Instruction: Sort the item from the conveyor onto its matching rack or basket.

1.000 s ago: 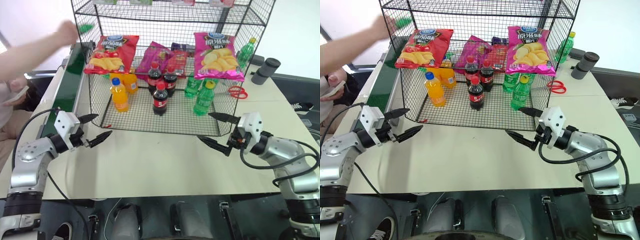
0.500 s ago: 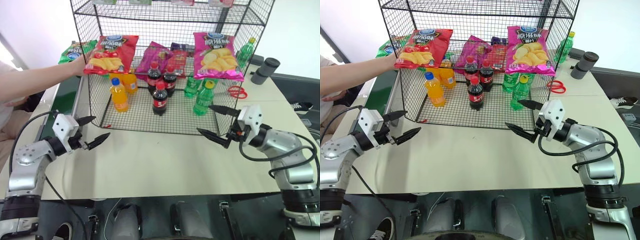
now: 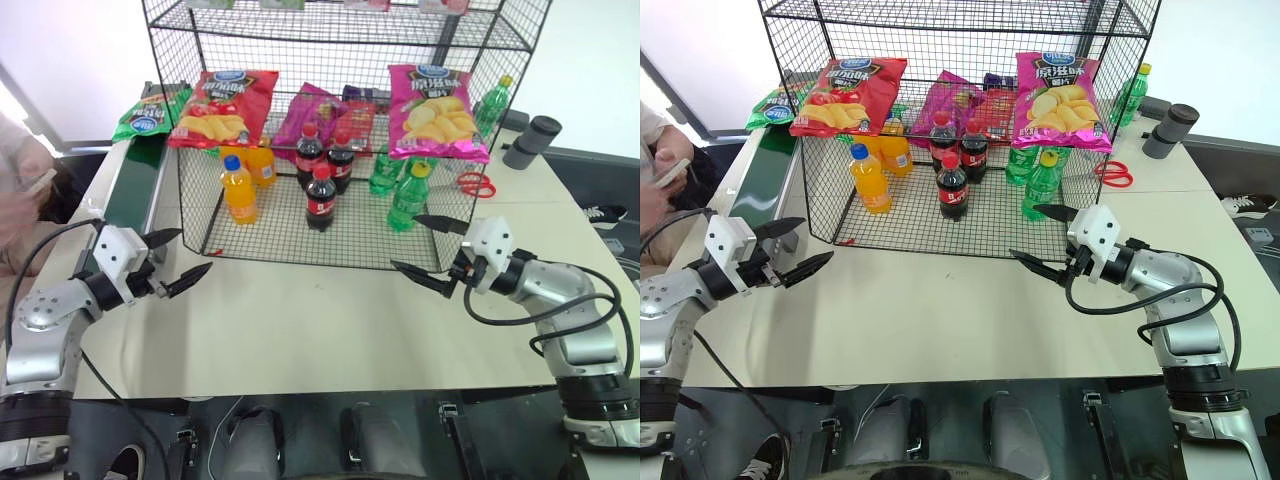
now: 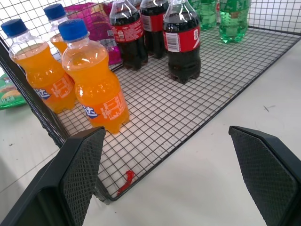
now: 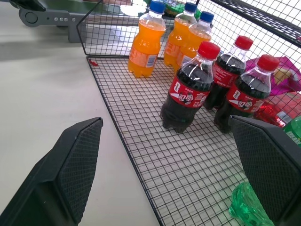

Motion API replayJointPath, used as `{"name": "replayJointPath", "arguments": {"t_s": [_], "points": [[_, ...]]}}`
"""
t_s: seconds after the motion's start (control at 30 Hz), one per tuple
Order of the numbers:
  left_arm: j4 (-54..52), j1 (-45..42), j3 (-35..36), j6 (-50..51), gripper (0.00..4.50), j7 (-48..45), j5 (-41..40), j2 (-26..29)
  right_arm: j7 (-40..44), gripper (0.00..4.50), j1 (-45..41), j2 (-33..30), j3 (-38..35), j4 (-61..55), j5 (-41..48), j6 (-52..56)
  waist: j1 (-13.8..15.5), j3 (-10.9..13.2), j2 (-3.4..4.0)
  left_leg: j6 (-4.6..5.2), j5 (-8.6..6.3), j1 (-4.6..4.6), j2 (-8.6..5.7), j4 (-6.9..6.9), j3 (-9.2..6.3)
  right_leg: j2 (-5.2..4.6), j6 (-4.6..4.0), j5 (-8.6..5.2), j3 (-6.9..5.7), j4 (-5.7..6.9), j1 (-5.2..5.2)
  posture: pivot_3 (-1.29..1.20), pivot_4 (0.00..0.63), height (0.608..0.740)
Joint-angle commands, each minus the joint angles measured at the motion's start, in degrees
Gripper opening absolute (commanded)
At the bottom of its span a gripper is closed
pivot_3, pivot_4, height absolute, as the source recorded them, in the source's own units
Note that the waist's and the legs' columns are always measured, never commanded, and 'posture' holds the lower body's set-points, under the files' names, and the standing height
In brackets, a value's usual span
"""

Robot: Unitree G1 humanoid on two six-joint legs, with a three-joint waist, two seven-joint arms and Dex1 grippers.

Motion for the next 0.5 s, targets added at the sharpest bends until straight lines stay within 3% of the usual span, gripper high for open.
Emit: {"name": "replayJointPath", "arguments": {"t_s": [0.03, 0.5], "points": [[-0.27, -0.85, 1.85, -1.03, 4.5, 0.47, -0.52, 0.54, -0.69, 4.45, -0.31, 0.07, -0.55, -0.89, -0.3, -1.65, 0.0, 0.0, 0.0, 0.0, 0.0, 0.0, 0.0, 0.0, 0.0, 0.0, 0.0, 0.0, 0.0, 0.0, 0.0, 0.0, 0.15, 0.74], [-1.55, 0.73, 3.44, -0.85, 4.5, 0.7, -1.09, 1.07, 1.56, 4.45, -0.73, 0.28, 0.04, -0.91, 3.53, 1.9, -0.08, 0.0, 0.0, 0.0, 0.0, 0.01, 0.01, 0.0, 0.0, 0.0, 0.0, 0.0, 0.0, 0.01, 0.0, 0.0, 0.15, 0.74]]}}
